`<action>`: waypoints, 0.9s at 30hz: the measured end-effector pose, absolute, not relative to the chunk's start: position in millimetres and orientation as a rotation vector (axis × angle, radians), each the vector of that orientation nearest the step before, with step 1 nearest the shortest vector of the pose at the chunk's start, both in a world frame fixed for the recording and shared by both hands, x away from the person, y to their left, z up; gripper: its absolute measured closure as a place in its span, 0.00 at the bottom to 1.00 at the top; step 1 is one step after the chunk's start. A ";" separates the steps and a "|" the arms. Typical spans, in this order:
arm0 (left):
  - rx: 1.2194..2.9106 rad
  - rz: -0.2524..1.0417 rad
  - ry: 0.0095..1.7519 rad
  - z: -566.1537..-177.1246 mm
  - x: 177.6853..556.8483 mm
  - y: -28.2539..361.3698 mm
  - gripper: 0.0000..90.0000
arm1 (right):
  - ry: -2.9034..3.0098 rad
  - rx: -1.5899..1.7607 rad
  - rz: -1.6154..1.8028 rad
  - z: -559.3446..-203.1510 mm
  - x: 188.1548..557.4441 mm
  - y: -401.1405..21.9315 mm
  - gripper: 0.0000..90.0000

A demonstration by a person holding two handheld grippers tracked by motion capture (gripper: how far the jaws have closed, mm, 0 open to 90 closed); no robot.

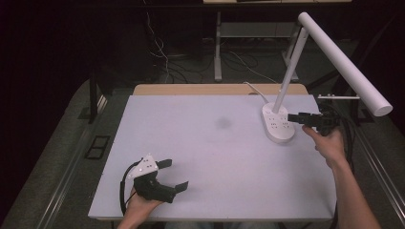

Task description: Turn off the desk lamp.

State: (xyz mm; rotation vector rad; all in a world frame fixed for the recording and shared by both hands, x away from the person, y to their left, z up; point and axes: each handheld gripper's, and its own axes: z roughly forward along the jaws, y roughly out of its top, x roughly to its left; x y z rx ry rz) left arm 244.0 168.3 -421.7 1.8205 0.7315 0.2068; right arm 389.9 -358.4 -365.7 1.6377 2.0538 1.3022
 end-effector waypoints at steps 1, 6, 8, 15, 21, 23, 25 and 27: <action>1.820 0.207 0.731 -421.6 243.8 168.3 0.00 | 2.061 1.630 1.303 -366.2 387.4 -357.6 0.31; 1.822 0.204 0.723 -421.5 243.1 167.2 0.00 | 2.106 1.576 1.336 -371.3 368.0 -354.7 0.11; 1.826 0.205 0.722 -421.4 243.0 167.0 0.00 | 2.121 1.563 1.343 -373.4 360.0 -352.7 0.01; 1.825 0.206 0.725 -421.4 242.9 166.4 0.00 | 2.125 1.506 1.410 -375.1 331.1 -348.3 0.01; 1.823 0.207 0.725 -421.3 242.8 166.9 0.00 | 2.129 1.444 1.471 -373.5 310.3 -342.1 0.01; 1.821 0.208 0.725 -421.2 242.6 167.2 0.00 | 2.124 1.450 1.507 -375.5 303.5 -338.7 0.01; 1.821 0.209 0.725 -421.1 242.3 167.4 0.00 | 2.125 1.427 1.514 -378.4 297.3 -335.5 0.01; 1.825 0.209 0.723 -420.9 242.2 167.9 0.00 | 2.133 1.411 1.522 -381.3 291.6 -332.6 0.01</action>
